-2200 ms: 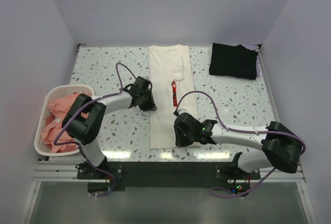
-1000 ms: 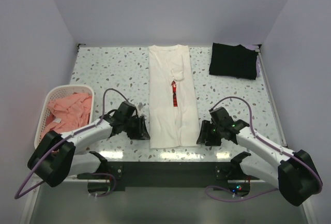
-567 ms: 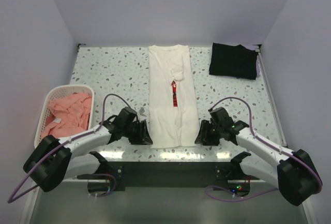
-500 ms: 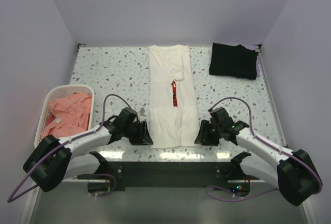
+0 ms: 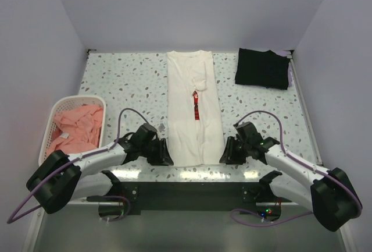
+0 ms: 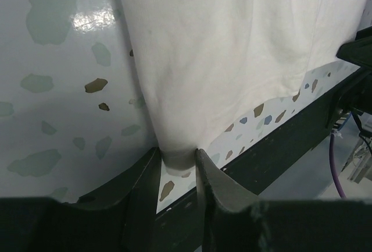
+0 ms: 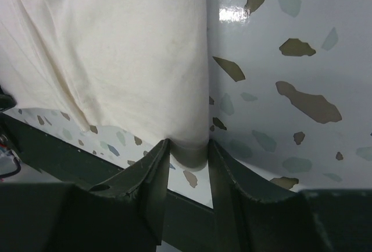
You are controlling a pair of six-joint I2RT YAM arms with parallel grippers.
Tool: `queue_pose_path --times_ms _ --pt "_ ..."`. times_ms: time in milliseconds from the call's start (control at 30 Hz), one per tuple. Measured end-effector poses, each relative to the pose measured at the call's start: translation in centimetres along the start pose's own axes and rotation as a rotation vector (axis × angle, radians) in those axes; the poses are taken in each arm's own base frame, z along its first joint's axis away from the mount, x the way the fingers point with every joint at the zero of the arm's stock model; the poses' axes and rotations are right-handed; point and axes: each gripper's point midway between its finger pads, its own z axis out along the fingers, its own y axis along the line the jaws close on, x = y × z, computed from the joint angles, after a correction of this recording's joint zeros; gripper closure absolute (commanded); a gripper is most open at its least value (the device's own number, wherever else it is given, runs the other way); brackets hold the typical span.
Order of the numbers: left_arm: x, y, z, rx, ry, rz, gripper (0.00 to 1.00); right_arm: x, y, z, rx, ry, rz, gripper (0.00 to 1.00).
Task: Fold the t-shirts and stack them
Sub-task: Fold the tshirt
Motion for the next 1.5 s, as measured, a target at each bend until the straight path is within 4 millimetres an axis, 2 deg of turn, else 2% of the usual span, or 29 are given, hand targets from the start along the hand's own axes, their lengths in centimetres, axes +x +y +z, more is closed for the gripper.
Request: queue_pose_path --times_ms 100,133,233,300,367,600,867,967,1067,1167,1267,1367,1500 --pt "0.3 0.0 0.1 -0.002 0.004 -0.002 0.7 0.2 -0.1 0.1 0.0 0.007 0.002 0.74" --pt "0.4 0.0 0.2 -0.005 0.006 -0.004 0.72 0.3 -0.1 0.1 -0.002 0.01 0.004 0.8" --pt "0.5 0.1 0.3 -0.015 0.005 -0.015 0.83 0.5 -0.3 0.2 -0.003 0.014 0.009 0.9" --pt "0.6 0.3 0.3 -0.026 0.003 -0.022 0.95 0.5 -0.2 0.3 -0.007 0.014 0.008 0.99" --pt "0.6 0.4 0.3 -0.039 -0.001 -0.029 1.0 0.5 -0.1 0.4 -0.012 0.016 0.01 1.0" --pt "1.0 0.8 -0.1 -0.069 -0.009 -0.021 1.0 1.2 0.5 0.1 -0.045 0.02 -0.009 1.0" --pt "2.8 1.0 -1.2 -0.085 0.014 0.0 1.0 4.2 2.0 -0.3 -0.078 0.042 -0.099 1.0" --pt "2.8 1.1 -1.8 -0.105 0.007 0.009 1.0 3.8 1.6 -0.9 -0.038 0.017 -0.108 1.0" --pt "1.4 -0.1 -2.5 -0.121 -0.019 0.035 1.0 1.7 2.8 -2.4 -0.002 -0.047 -0.138 1.0" --pt "-2.2 -3.3 -3.3 -0.096 -0.085 0.077 1.0 -1.6 5.7 -3.9 -0.008 -0.13 -0.187 1.0" --pt "-5.7 -5.5 -3.7 -0.061 -0.154 0.084 1.0 -4.3 8.1 -4.6 -0.01 -0.195 -0.224 1.0" --pt "-8.7 -6.1 -3.4 -0.068 -0.19 0.072 1.0 -6.4 9.1 -4.0 0.011 -0.216 -0.235 1.0" --pt "-12.0 -5.9 -2.0 -0.098 -0.212 0.041 1.0 -9.5 9.0 -2.2 0.067 -0.227 -0.204 1.0"
